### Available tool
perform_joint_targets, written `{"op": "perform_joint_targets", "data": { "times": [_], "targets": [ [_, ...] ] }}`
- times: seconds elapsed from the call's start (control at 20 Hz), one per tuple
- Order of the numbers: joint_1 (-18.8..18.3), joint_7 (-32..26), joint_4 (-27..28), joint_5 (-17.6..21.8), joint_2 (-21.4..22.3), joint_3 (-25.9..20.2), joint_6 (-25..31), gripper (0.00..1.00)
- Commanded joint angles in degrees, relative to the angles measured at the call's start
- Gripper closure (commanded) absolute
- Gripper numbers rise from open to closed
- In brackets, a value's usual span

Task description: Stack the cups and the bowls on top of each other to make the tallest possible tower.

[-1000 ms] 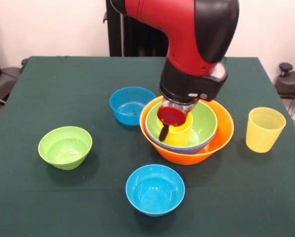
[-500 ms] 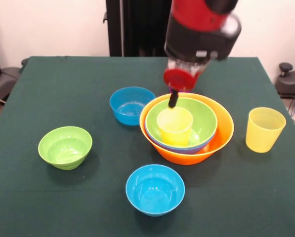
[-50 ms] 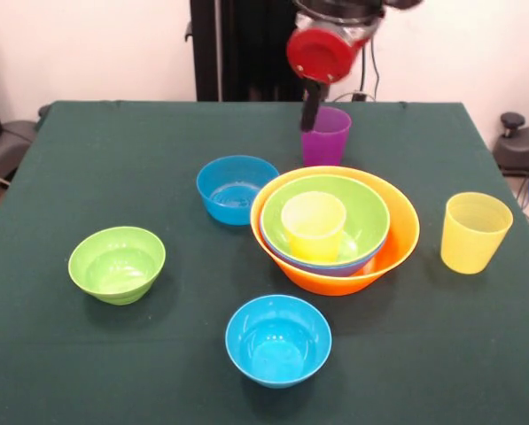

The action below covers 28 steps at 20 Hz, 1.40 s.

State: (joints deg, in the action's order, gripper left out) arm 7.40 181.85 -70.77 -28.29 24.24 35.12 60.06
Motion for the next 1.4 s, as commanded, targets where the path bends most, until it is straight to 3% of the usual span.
{"op": "perform_joint_targets", "data": {
  "times": [0.05,0.2,0.3,0.45,1.0,1.4],
  "targets": [
    [-4.62,-12.46,-10.43,7.25,0.18,-7.77,-11.49,0.0],
    [-7.72,-18.05,-12.64,11.0,-1.38,-10.65,-19.16,0.0],
    [-9.53,-20.75,-13.62,12.5,-0.87,-12.78,-20.72,0.0],
    [-10.61,-21.88,-12.55,15.73,-0.91,-13.58,-18.4,0.0],
    [-10.26,-10.16,-6.98,21.0,-6.66,-10.75,-19.24,0.0],
    [-9.79,-7.77,-4.14,21.4,-8.5,-9.47,-18.9,0.0]
  ]
}}
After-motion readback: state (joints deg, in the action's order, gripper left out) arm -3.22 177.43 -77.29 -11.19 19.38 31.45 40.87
